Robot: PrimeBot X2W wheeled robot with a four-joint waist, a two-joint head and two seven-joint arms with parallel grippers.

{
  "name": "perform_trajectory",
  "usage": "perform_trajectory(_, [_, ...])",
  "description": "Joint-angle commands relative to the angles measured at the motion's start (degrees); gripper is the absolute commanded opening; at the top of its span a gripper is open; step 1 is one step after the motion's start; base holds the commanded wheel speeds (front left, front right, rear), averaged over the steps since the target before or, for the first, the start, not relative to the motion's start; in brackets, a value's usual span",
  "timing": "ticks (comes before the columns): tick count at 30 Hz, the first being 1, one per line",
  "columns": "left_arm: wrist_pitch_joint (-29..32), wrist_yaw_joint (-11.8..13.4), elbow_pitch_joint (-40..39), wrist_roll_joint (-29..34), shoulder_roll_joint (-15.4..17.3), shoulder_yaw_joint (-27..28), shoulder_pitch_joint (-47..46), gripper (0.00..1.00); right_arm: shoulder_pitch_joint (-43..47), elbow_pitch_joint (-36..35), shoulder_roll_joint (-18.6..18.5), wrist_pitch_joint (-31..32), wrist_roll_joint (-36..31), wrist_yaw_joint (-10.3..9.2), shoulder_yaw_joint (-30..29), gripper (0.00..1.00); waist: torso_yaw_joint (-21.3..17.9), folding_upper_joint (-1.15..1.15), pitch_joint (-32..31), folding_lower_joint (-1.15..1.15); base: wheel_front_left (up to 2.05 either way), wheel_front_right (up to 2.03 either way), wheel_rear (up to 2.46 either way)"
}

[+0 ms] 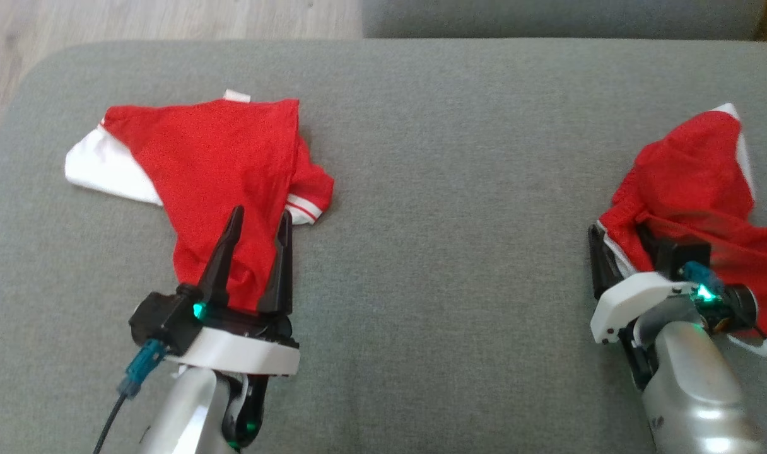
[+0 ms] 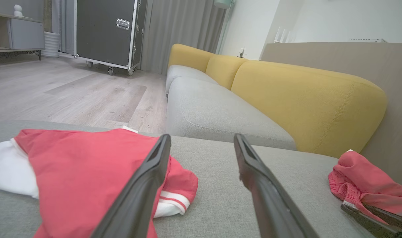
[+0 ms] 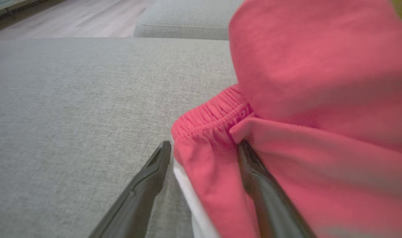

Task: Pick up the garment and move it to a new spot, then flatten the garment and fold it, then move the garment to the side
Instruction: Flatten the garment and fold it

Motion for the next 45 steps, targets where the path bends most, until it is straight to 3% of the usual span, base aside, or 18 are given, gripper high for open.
perform_trajectory(1, [-0.4, 0.1, -1.6, -0.4, 0.1, 1.2, -2.4, 1.00, -2.7, -0.1, -0.1, -0.1, -0.2, -0.04, 0.5, 1.00, 0.9, 0.00, 1.0, -0.01, 0.00, 0.00, 0.00])
perform_trajectory(2, [-0.4, 0.1, -1.5, -0.4, 0.1, 1.1, -2.6, 1.00, -3.3, 1.0, -0.1, 0.0, -0.4, -0.04, 0.0, 1.00, 1.0, 0.00, 1.2, -0.01, 0.00, 0.00, 0.00])
perform_trajectory(3, [-0.4, 0.1, -1.4, -0.5, 0.0, 1.0, -2.8, 1.00, -4.0, 2.1, -0.1, 0.1, -0.3, -0.04, -0.4, 0.70, 1.2, 0.00, 1.4, -0.01, 0.00, 0.00, 0.00])
perform_trajectory(4, [-0.4, 0.1, -1.4, -0.5, 0.0, 0.9, -2.9, 1.00, -4.6, 3.2, -0.1, 0.1, 0.2, -0.04, -0.6, 0.00, 1.3, 0.00, 1.5, -0.01, 0.00, 0.00, 0.00])
perform_trajectory(10, [-0.4, 0.1, -0.8, -0.6, -0.1, 1.0, -3.2, 1.00, -7.3, 6.9, -0.1, -2.2, 5.4, -0.04, 3.6, 0.00, 1.3, 0.00, 1.2, -0.01, 0.00, 0.00, 0.00])
perform_trajectory(22, [-0.4, 0.1, -0.3, -0.6, -0.2, 1.7, -2.3, 1.00, -8.5, -3.8, -0.1, -3.7, 30.6, -0.04, 35.0, 0.00, 0.3, 0.00, -1.2, -0.01, 0.00, 0.00, 0.00])
perform_trajectory(31, [-0.4, 0.1, -0.4, -0.4, -0.4, 2.2, -1.4, 1.00, -10.8, -5.9, -0.1, -1.7, 41.2, -0.04, 52.9, 0.00, 1.6, 0.00, -2.0, -0.01, 0.00, 0.00, 0.00])
perform_trajectory(32, [-0.4, 0.1, -0.4, -0.4, -0.4, 2.2, -1.3, 1.00, -11.4, -5.0, -0.1, -1.8, 40.9, -0.04, 54.2, 0.67, 1.6, 0.00, -2.1, -0.01, 0.00, 0.00, 0.00])
perform_trajectory(33, [-0.4, 0.1, -0.4, -0.4, -0.4, 2.2, -1.2, 1.00, -11.7, -4.0, -0.1, -2.0, 40.9, -0.04, 55.3, 1.00, 1.7, 0.00, -2.2, -0.01, 0.00, 0.00, 0.00])
perform_trajectory(40, [-0.4, 0.1, -0.6, -0.1, -0.7, 3.5, -0.3, 1.00, -13.0, -1.9, -0.1, -3.6, 43.2, -0.04, 56.0, 1.00, 0.3, 0.00, -3.6, -0.01, 0.00, 0.00, 0.00])
perform_trajectory(45, [-0.4, 0.1, -1.1, 0.0, -0.7, 4.4, 0.6, 1.00, -11.1, -5.6, -1.5, -3.9, 40.5, -0.04, 47.5, 1.00, -2.2, 0.00, -5.1, -0.01, 0.00, 0.00, 0.00])
